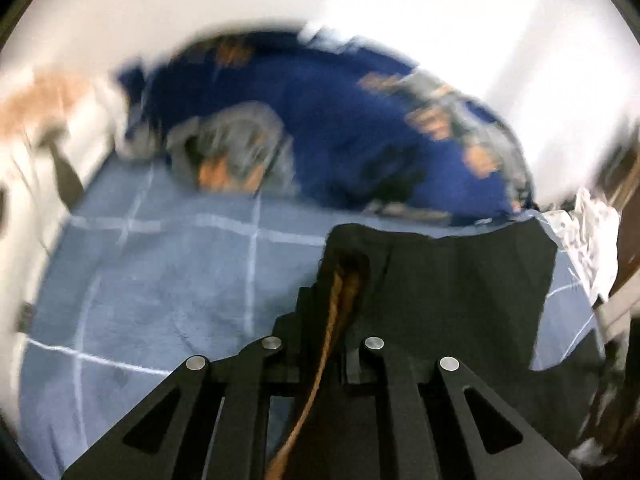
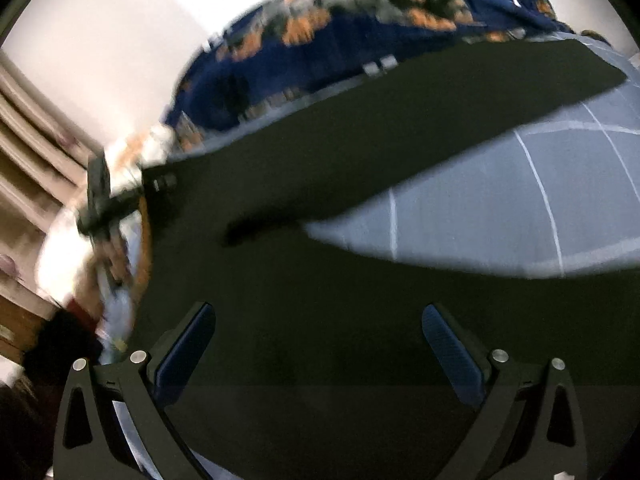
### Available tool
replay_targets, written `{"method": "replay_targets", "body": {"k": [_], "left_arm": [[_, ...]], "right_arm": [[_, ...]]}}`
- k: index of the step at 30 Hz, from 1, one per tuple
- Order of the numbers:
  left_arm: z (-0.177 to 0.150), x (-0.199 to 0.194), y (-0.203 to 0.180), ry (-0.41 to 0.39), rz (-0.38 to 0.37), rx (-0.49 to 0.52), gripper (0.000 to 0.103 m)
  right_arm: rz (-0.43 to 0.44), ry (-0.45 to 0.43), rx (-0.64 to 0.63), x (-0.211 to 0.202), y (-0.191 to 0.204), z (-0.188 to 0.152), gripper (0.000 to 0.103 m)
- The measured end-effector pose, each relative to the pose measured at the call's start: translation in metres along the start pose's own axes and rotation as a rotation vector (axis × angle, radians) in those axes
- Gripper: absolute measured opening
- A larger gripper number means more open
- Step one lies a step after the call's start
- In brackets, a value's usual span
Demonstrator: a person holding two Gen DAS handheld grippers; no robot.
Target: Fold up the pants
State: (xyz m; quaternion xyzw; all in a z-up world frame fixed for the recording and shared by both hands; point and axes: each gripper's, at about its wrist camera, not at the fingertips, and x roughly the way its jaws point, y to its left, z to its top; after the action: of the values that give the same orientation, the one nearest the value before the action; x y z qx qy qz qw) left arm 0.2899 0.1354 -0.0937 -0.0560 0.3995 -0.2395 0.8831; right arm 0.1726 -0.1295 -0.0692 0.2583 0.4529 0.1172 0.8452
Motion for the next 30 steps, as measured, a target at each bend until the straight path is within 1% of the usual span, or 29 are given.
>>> {"method": "replay_targets", "body": {"k": [1,3,4,6,7,8,10,12,14,16,17,18,19,20,21,22,23,25,27,30], "left_arm": [[-0.005,-0.016,-0.013,-0.041,-0.022,0.029,0.01],[-0.018,-0.042,-0.029,-0.103,-0.027,0.084,0.01],[-0.025,-0.053,-0.038,-0.124,-0.031,0.104,0.01],[-0.039,-0.07,-0.05,-0.145,-0.07,0.085,0.01],[-0.043,-0.076,-0.054,-0.159,-0.088,0.074,0.011],[-0.051,-0.085,-0.058,-0.177,-0.103,0.069,0.011],[-0.067,-0.1,-0.069,-0.198,-0.106,0.083,0.011],[-0.08,-0.107,-0.08,-0.198,-0.116,0.086,0.011],[-0.093,-0.112,-0.089,-0.182,-0.129,0.071,0.012],[-0.104,-0.116,-0.095,-0.161,-0.139,0.059,0.012],[-0.109,-0.117,-0.098,-0.152,-0.138,0.052,0.012],[-0.114,-0.117,-0.099,-0.144,-0.143,0.034,0.013],[-0.117,-0.117,-0.1,-0.134,-0.147,0.021,0.013],[-0.12,-0.116,-0.1,-0.118,-0.146,0.008,0.013],[-0.123,-0.115,-0.099,-0.105,-0.141,-0.006,0.013],[-0.123,-0.114,-0.098,-0.096,-0.14,-0.019,0.013],[-0.123,-0.113,-0.096,-0.088,-0.131,-0.035,0.013],[-0.122,-0.114,-0.091,-0.075,-0.112,-0.06,0.014],[-0.122,-0.118,-0.085,-0.071,-0.088,-0.085,0.015],[-0.124,-0.125,-0.079,-0.057,-0.061,-0.103,0.015]], "right_arm": [[0.054,-0.012,0.046,-0.001,-0.006,0.015,0.103],[0.162,-0.019,0.138,0.003,-0.019,0.043,0.103],[0.201,-0.02,0.185,0.007,-0.027,0.059,0.103],[0.264,-0.026,0.268,0.017,-0.041,0.086,0.103],[0.284,-0.027,0.309,0.023,-0.051,0.1,0.103],[0.283,-0.03,0.343,0.028,-0.058,0.11,0.103],[0.3,-0.023,0.395,0.041,-0.073,0.133,0.103],[0.266,-0.027,0.445,0.051,-0.086,0.149,0.103],[0.288,-0.02,0.475,0.061,-0.095,0.165,0.101],[0.243,-0.027,0.483,0.068,-0.103,0.179,0.091],[0.24,-0.029,0.491,0.071,-0.107,0.183,0.086],[0.238,-0.025,0.497,0.074,-0.111,0.187,0.07],[0.224,-0.012,0.497,0.077,-0.116,0.191,0.048],[0.214,0.008,0.492,0.08,-0.121,0.194,0.036],[0.2,0.031,0.493,0.083,-0.125,0.195,0.013],[0.189,0.035,0.506,0.082,-0.13,0.193,0.009],[0.198,0.024,0.513,0.075,-0.133,0.188,0.007],[0.21,-0.019,0.472,0.055,-0.13,0.172,0.006],[0.225,-0.057,0.43,0.028,-0.124,0.149,0.006],[0.244,-0.095,0.411,-0.02,-0.122,0.098,0.006]]}}
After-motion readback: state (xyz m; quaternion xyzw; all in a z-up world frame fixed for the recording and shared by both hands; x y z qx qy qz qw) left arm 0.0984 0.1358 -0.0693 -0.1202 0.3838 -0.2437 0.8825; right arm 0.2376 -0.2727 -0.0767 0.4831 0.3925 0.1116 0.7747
